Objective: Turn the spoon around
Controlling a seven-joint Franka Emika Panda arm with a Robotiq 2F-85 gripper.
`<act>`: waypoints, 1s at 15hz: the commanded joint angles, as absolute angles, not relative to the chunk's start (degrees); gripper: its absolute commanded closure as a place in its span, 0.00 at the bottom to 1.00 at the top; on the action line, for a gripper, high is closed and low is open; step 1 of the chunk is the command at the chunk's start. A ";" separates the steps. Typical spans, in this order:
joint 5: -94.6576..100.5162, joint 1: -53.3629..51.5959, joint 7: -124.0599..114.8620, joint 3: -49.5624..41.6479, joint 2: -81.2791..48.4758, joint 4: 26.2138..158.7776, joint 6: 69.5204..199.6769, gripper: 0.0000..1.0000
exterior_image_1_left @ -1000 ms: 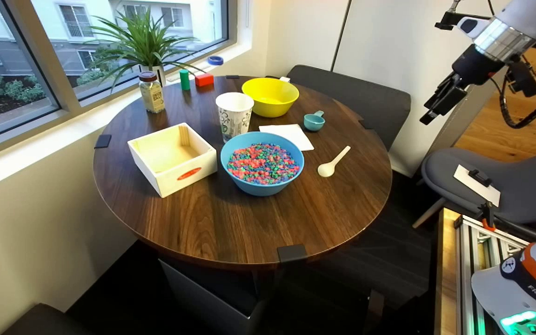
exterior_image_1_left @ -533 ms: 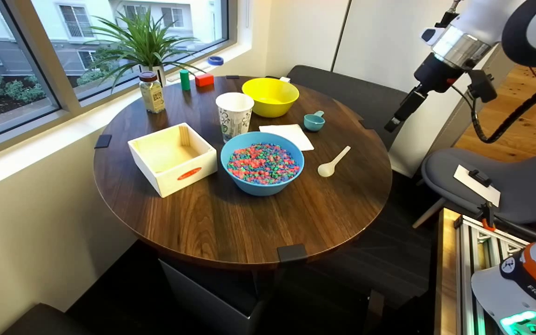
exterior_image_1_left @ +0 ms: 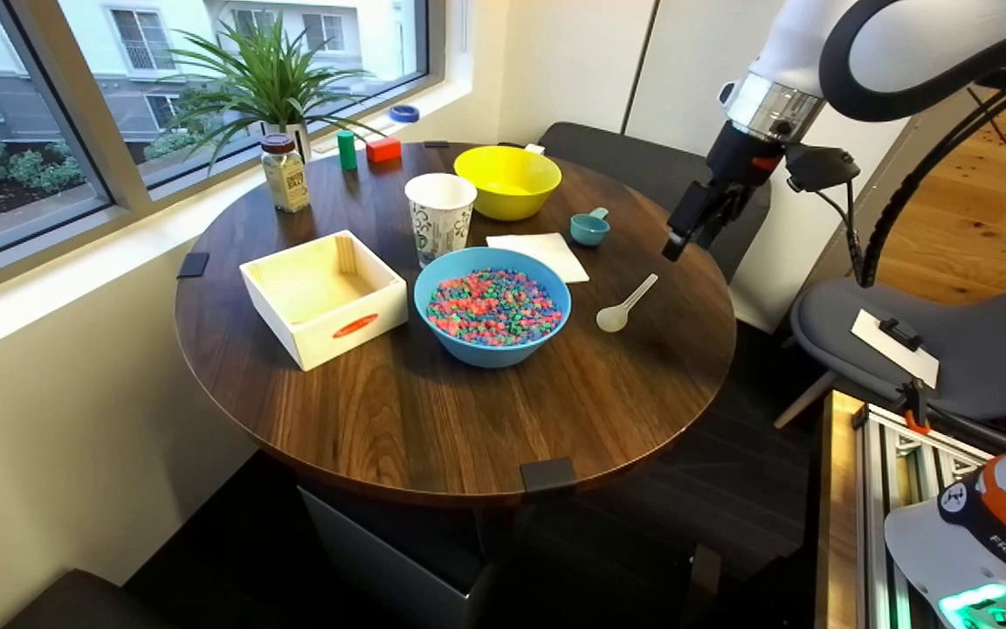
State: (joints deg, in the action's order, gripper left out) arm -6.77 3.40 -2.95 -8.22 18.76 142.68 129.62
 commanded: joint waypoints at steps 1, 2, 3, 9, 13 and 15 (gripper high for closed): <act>-10.33 3.62 -5.89 -7.22 12.69 138.26 126.85 0.00; -11.44 3.60 -5.94 -7.29 11.52 137.54 126.48 0.00; -12.71 3.55 -5.68 -7.41 10.50 136.84 126.13 0.00; -17.21 3.98 -6.39 -7.24 4.71 133.17 125.01 0.00; -18.86 4.59 -7.79 -7.31 1.87 131.25 122.79 0.00; -19.05 4.89 -8.56 -7.27 0.88 130.51 121.95 0.00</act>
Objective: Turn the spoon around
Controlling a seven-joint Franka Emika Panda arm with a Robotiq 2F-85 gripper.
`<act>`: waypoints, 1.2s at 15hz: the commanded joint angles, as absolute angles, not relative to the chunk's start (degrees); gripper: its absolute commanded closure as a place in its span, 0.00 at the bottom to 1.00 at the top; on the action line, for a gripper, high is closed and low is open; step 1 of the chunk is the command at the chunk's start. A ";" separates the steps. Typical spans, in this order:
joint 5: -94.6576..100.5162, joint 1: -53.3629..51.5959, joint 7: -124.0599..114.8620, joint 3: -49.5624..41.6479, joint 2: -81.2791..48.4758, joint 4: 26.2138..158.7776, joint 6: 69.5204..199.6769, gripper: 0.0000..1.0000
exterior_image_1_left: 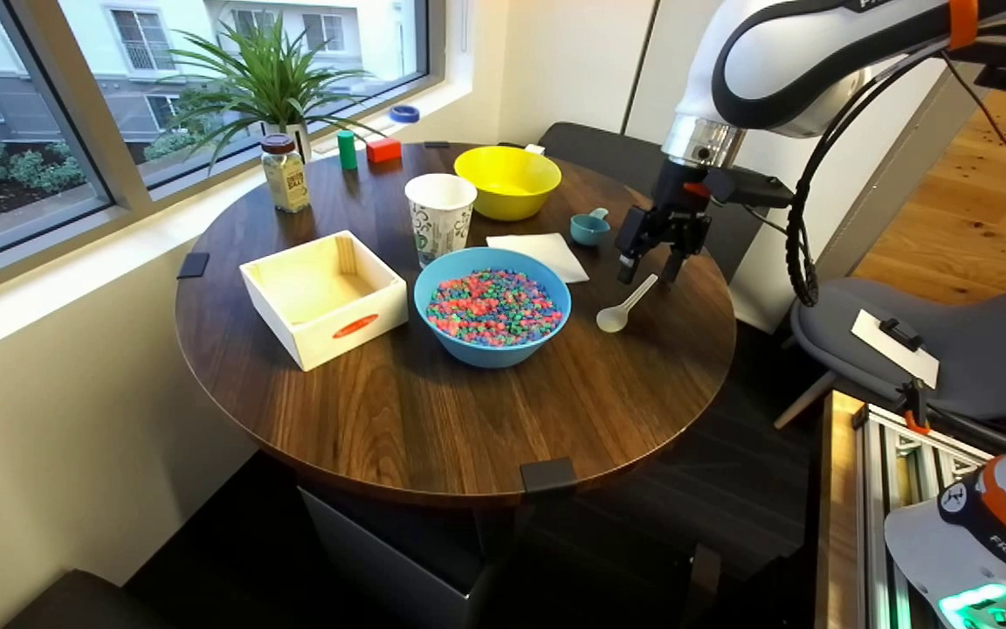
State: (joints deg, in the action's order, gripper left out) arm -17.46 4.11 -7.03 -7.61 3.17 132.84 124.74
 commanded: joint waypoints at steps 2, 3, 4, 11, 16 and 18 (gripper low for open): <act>-18.89 5.13 -9.46 -7.25 0.34 129.66 121.29 0.05; -18.88 5.21 -9.78 -7.25 0.19 129.34 121.12 0.27; -18.88 5.30 -10.13 -7.26 0.08 129.03 120.89 0.29; -18.62 5.99 -10.99 -7.35 0.02 128.13 120.76 0.78; -18.66 6.17 -11.07 -7.39 -0.25 127.76 120.63 1.00; -18.76 6.21 -11.15 -7.42 -0.25 127.61 120.59 0.99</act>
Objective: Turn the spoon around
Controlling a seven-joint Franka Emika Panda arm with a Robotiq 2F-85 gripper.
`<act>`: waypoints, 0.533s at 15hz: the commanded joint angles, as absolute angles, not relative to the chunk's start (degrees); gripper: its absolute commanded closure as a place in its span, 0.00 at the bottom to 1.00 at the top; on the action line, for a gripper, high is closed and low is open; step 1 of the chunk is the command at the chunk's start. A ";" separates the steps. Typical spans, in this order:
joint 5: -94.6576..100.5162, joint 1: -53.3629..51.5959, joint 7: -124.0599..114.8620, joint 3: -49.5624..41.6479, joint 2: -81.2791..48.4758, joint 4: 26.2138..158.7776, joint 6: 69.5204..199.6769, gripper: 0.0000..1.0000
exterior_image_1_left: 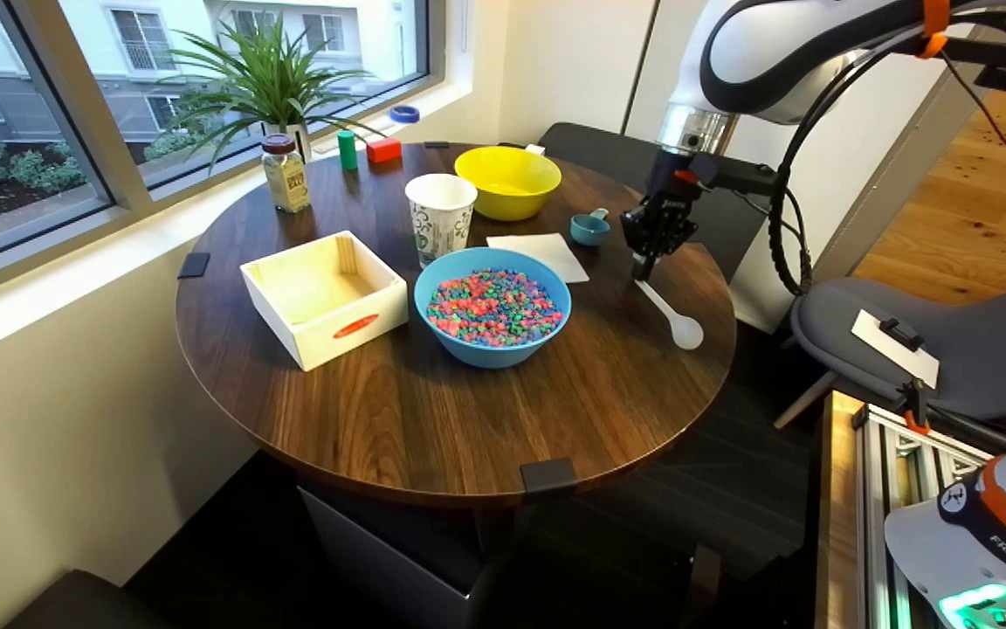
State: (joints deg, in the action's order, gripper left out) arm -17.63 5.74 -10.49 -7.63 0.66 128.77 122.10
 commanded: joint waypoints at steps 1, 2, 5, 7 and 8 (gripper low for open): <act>-18.82 6.24 -11.13 -7.44 -0.27 127.54 120.48 0.99; -18.91 6.26 -11.09 -7.45 -0.25 127.48 120.35 0.99; -18.38 6.57 -11.94 -7.68 0.40 126.97 118.64 0.99; -16.26 6.75 -14.09 -7.74 0.99 126.00 116.61 0.99; -15.13 6.83 -15.21 -7.75 1.03 125.30 115.40 0.99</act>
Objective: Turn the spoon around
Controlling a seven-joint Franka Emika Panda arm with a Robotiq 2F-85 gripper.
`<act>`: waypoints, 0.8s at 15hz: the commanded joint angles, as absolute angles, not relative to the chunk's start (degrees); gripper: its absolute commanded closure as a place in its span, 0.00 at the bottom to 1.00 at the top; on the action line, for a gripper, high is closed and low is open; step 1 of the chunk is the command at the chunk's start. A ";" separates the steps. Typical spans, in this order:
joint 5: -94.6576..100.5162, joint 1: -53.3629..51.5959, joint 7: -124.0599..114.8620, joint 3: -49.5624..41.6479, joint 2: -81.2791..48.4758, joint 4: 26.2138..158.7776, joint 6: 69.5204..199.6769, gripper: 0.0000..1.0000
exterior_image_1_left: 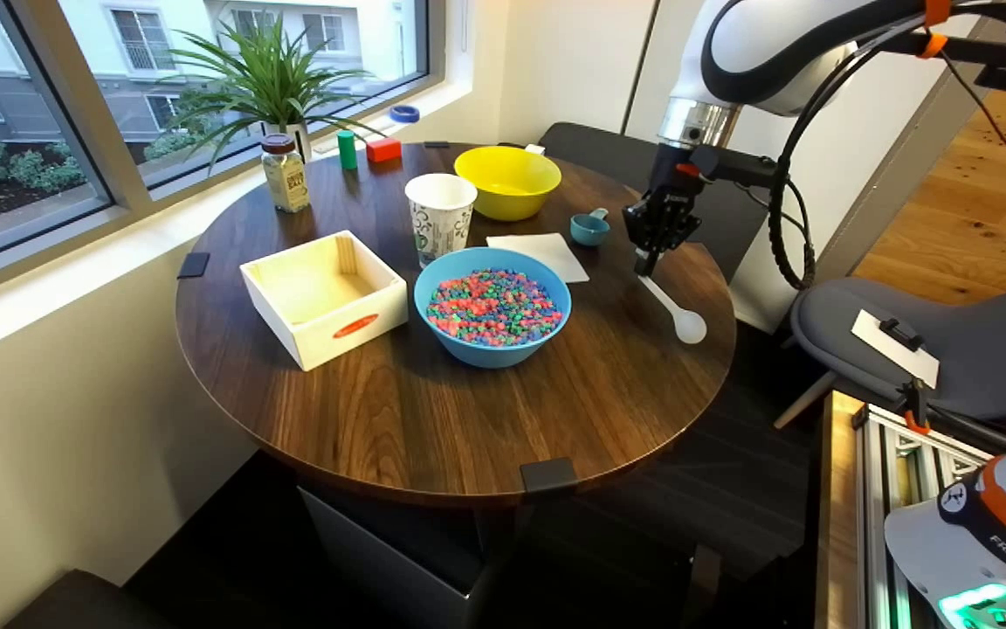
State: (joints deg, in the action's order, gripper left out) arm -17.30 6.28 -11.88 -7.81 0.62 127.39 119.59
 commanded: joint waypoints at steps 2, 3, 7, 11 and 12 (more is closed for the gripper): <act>-12.24 6.93 -18.29 -7.63 0.53 123.17 112.48 0.99; -9.69 6.91 -20.63 -7.50 0.02 121.96 110.96 0.99; -0.94 6.19 -26.83 -6.62 -1.46 117.93 105.26 0.99; 5.60 4.77 -30.59 -5.05 -3.17 116.14 104.87 0.99; 7.43 4.28 -31.73 -4.66 -3.64 116.00 105.05 0.99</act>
State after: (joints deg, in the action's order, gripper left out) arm 2.81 5.63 -28.10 -5.75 -1.19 118.00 106.49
